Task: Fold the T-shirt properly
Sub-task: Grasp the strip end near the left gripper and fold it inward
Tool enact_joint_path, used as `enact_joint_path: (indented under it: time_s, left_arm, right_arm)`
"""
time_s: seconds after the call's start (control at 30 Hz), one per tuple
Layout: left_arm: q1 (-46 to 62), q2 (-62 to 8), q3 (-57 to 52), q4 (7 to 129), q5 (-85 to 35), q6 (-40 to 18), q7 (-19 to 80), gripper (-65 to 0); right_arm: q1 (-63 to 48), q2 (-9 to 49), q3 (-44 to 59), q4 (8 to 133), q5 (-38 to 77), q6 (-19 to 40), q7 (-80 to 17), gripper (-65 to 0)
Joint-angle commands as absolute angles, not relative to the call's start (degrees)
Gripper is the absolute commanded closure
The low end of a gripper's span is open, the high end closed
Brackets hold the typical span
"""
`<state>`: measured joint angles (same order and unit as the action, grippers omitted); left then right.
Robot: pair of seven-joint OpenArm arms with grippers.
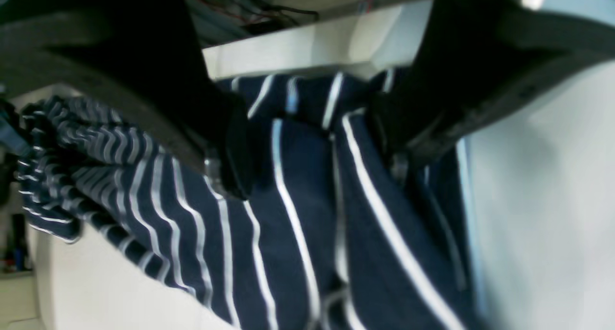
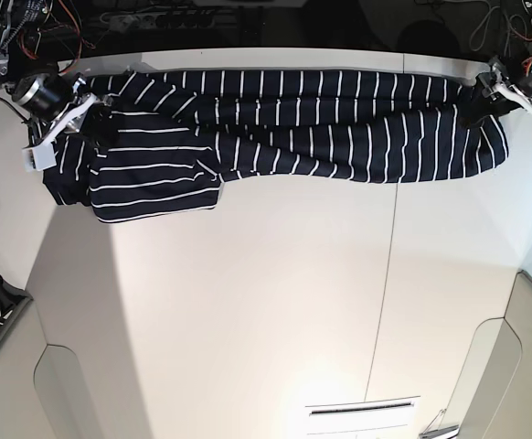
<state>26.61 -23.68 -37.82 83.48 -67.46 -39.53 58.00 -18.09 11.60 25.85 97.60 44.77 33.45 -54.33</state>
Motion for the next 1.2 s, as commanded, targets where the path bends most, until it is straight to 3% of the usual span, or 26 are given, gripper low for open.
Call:
enact_joint_path:
  time_s: [0.0,0.17,0.2,0.43,0.77,0.97,1.17]
  left_arm:
    - [26.68,-24.60,-37.01,84.14,-67.99,-40.00,58.26,-33.8]
    - [26.61,-24.60,-34.48,84.14,-67.96,-40.00,56.66,-2.7]
    - [26.37,-24.62,-34.52,84.14,-67.99,-40.00,56.27,0.0]
    - [23.73,-24.82,-39.35,87.77,-68.29,-40.00,56.49,0.0]
    - [26.11,-24.75,-39.97,109.62,-68.34,-40.00,60.69,0.0]
    - [26.65,-24.75,-30.17,120.18,-65.73,-40.00,60.31,0.0]
    - [26.63,-24.62,-13.50,121.34,-50.15,-40.00,51.83,0.0]
  right_arm:
    - [-17.80,12.23,26.06,98.45,45.91,33.87,-53.87,0.0]
    - [-17.80,12.23,26.06,98.45,46.19,33.87,-54.06,0.0]
    - [-17.80,12.23,26.06,98.45,46.54,33.87,-54.08,0.0]
    - [-17.80,12.25,26.15,98.91,48.95,33.87,-55.20,0.0]
    - [-17.78,12.23,26.17,99.15,49.10,33.87,-55.40,0.0]
    - [-17.80,12.23,26.17,99.15,49.10,33.87,-55.66,0.0]
    - [-17.78,12.23,27.27,99.37,52.12,33.95,-56.45,0.0]
